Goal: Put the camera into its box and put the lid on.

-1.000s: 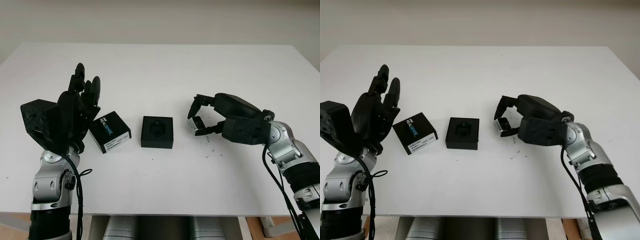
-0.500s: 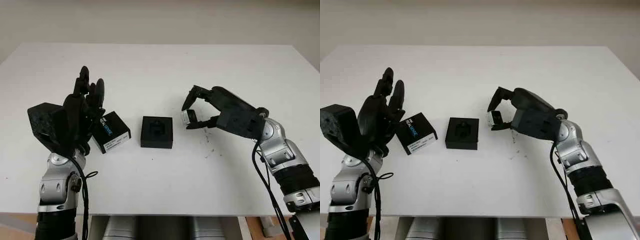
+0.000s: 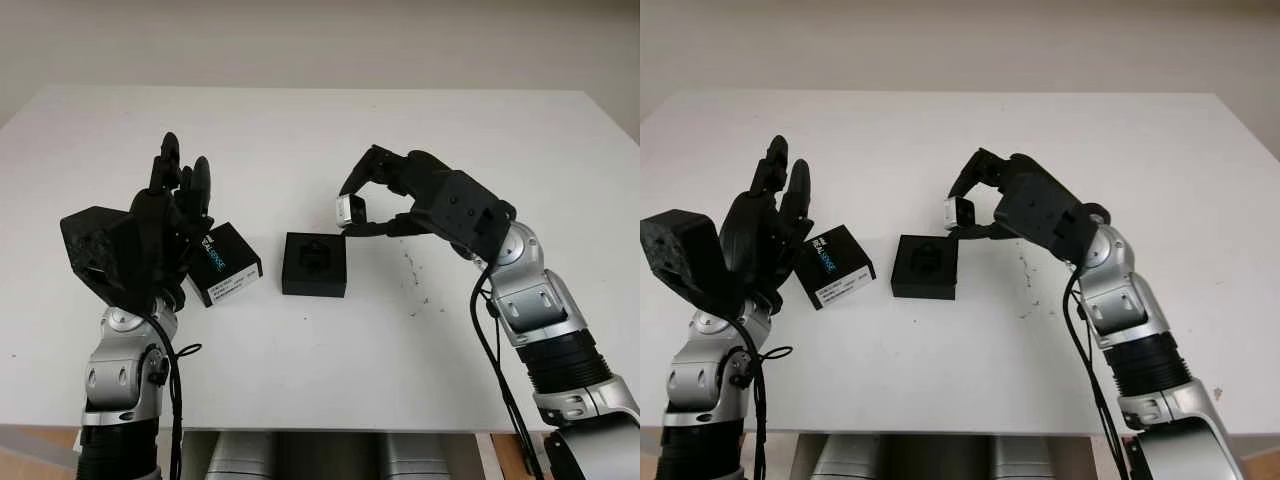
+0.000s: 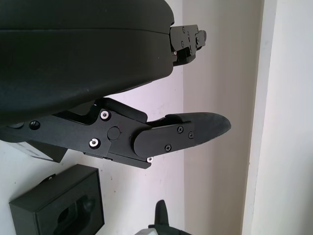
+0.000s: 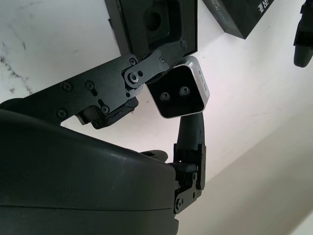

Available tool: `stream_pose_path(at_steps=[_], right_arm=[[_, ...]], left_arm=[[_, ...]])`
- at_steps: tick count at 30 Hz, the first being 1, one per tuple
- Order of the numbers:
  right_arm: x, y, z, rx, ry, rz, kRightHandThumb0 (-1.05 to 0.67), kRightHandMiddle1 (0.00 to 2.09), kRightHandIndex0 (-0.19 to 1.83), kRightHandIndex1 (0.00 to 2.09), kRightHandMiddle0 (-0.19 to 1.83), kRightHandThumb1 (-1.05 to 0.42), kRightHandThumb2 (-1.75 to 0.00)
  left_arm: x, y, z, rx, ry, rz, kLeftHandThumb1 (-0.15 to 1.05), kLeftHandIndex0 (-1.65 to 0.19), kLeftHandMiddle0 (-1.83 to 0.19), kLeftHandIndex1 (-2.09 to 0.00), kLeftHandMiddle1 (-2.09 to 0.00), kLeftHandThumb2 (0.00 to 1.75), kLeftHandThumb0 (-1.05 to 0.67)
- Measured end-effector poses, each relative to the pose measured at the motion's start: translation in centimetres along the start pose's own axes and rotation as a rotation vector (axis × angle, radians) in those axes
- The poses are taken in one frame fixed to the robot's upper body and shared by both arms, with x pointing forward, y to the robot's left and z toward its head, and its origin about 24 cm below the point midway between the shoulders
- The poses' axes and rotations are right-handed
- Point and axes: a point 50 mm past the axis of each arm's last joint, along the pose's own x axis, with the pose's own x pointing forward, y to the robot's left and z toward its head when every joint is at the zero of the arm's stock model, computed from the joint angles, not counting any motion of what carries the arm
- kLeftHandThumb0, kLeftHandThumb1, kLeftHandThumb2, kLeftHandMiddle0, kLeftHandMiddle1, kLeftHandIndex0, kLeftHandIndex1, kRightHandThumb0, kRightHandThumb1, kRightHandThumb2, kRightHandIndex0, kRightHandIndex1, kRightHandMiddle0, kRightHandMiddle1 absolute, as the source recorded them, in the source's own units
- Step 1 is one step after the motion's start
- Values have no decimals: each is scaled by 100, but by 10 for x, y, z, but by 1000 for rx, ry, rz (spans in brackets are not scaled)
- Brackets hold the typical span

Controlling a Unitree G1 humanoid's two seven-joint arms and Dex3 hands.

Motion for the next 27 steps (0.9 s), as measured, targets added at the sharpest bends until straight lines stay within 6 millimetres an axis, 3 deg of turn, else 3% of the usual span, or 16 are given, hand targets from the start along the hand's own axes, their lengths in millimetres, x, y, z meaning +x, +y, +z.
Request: stream_pose_path(at_steps=[15,27], right_arm=[[0,23,11,31,123,47,-37,178,32,6,23,-95,-5],[2,32,15,-9,101,100,-38,172,33,6,25,-96,-5]], left_arm=[[1,-5,2,-5,6,5,105,13,12,-5,-6,50,-58],[2,-7,6,-1,-2,3,105,12,11,-5,-6,48,-60]])
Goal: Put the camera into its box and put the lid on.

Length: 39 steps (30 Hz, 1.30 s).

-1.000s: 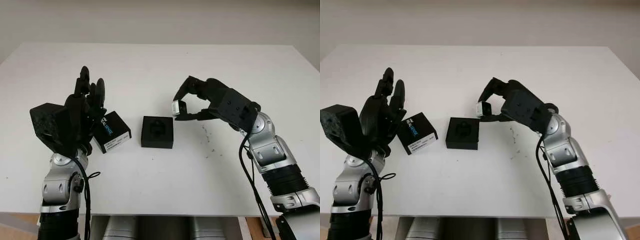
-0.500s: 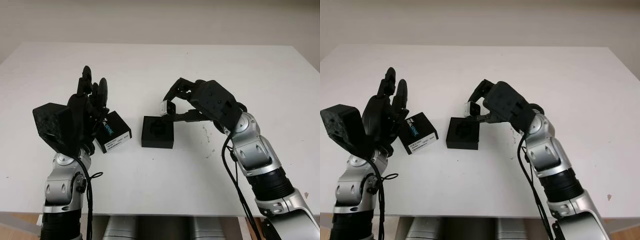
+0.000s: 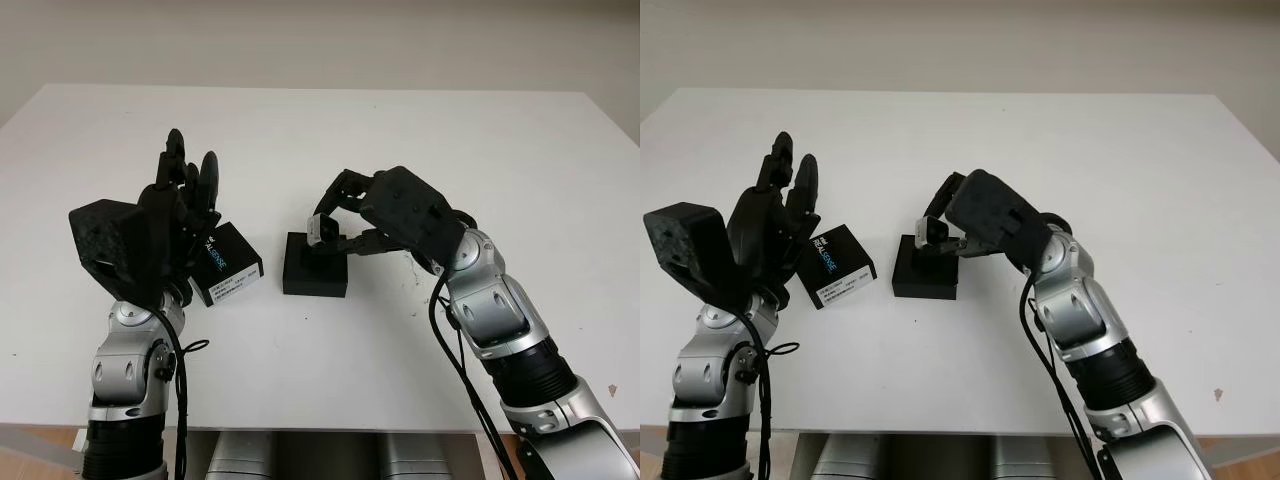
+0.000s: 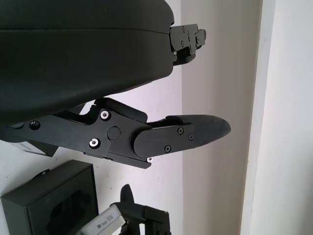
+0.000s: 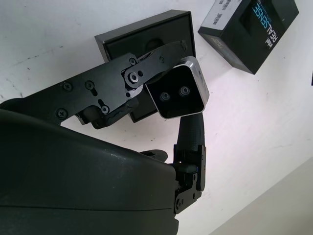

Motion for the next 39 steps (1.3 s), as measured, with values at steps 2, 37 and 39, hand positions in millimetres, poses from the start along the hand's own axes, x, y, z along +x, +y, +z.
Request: stream_pose_path(at_steps=[2,37,39], right_arm=[[0,0,0,-7,-1,-1,-38,171,33,6,25,-96,-5],[6,20,-16,-19,60,15,-39,174,33,6,24,-96,-5],[6,20,-16,-17,62,16,-39,174,33,6,24,-96,-5]], left_arm=[[0,0,1,1,-4,0,105,12,11,-5,-6,48,-60],[-1,-1,3,9,-3,-12,105,13,11,-5,-5,47,-60],[-1,-1,3,6,-3,-13,105,14,12,-5,-5,48,-59]])
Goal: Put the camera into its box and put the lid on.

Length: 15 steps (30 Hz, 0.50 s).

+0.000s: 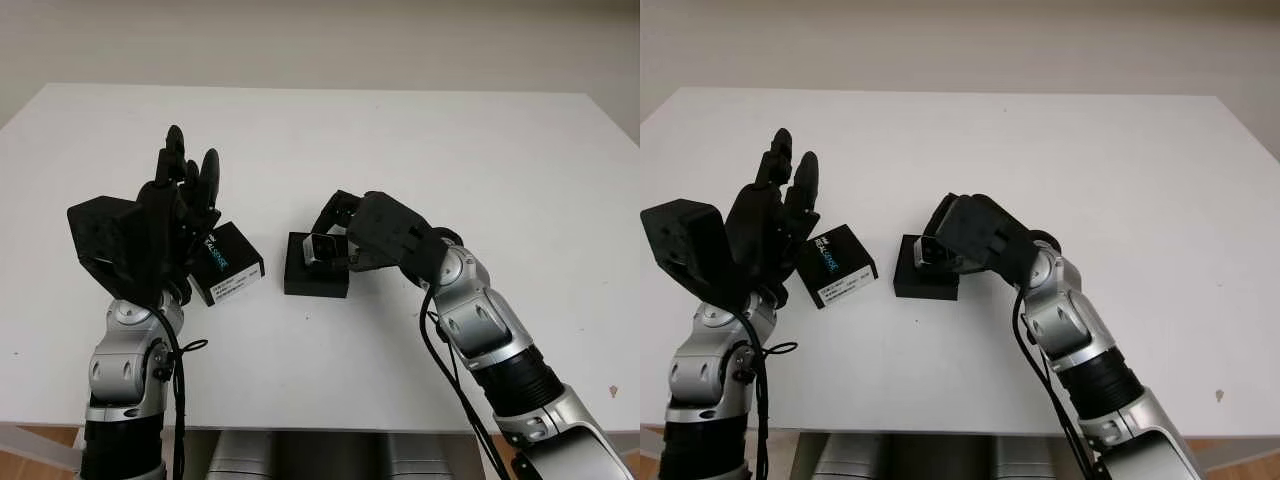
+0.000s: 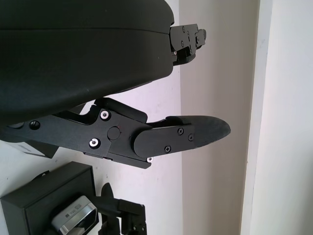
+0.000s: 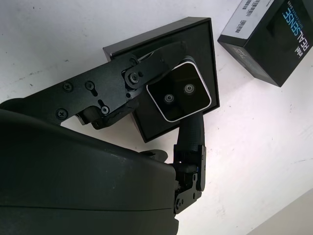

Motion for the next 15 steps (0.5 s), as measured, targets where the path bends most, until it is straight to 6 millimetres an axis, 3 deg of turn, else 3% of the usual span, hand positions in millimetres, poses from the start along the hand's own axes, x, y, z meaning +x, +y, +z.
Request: stream_pose_path(at_steps=[15], right_arm=[[0,2,-2,-32,30,-25,-39,176,35,6,23,-96,-5]], left_arm=[[0,0,0,-2,1,-4,105,13,12,-5,-5,47,-59]])
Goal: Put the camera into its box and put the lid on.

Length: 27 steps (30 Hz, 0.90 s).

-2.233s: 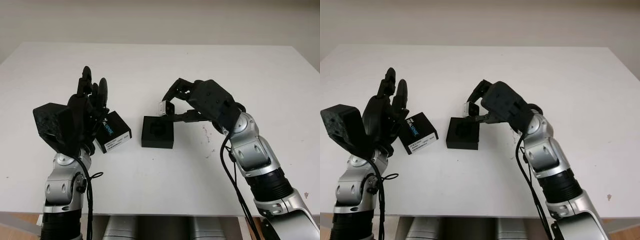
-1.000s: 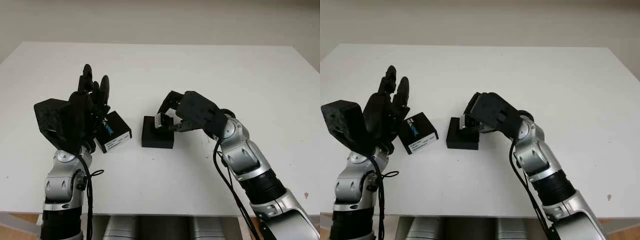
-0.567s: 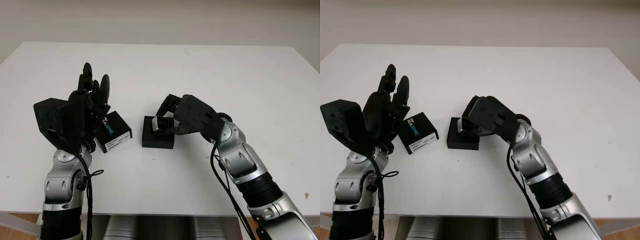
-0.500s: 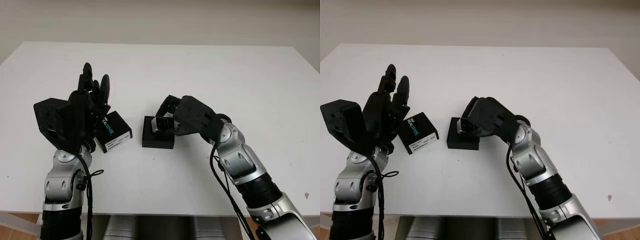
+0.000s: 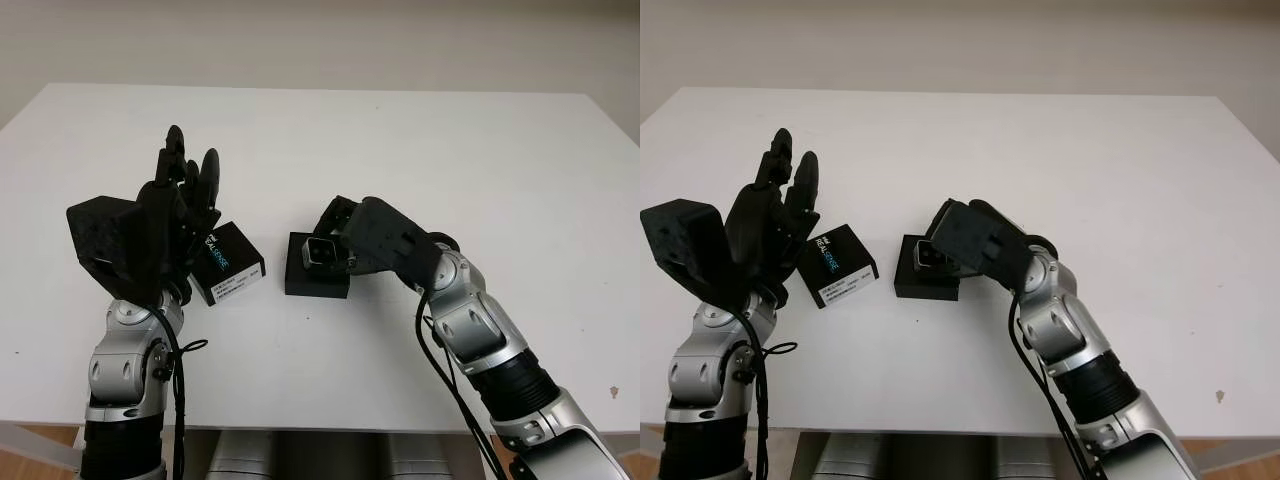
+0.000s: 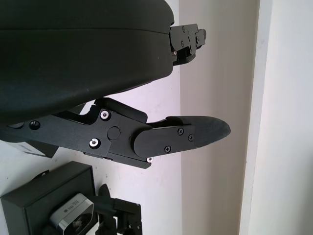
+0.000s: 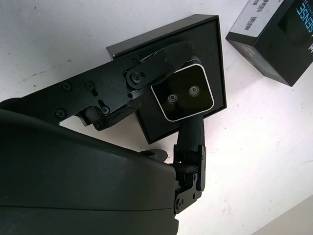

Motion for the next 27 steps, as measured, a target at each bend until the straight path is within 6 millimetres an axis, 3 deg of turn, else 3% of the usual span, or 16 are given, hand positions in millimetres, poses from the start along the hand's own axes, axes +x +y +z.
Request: stream_pose_path(at_steps=[22,24,27], right_arm=[[-9,1,-9,-17,-17,-66,-39,170,35,6,19,-98,-6],[-10,0,-9,-22,-17,-63,-45,156,28,3,4,-95,-5],[-11,0,-11,-35,-22,-54,-51,119,20,2,-5,-93,-5]], left_arm=[[0,1,1,-1,0,-2,105,13,12,-5,-5,46,-59],[0,1,1,-1,0,-2,105,14,12,-5,-5,45,-60],[0,1,1,-1,0,-2,105,14,12,-5,-5,46,-59]])
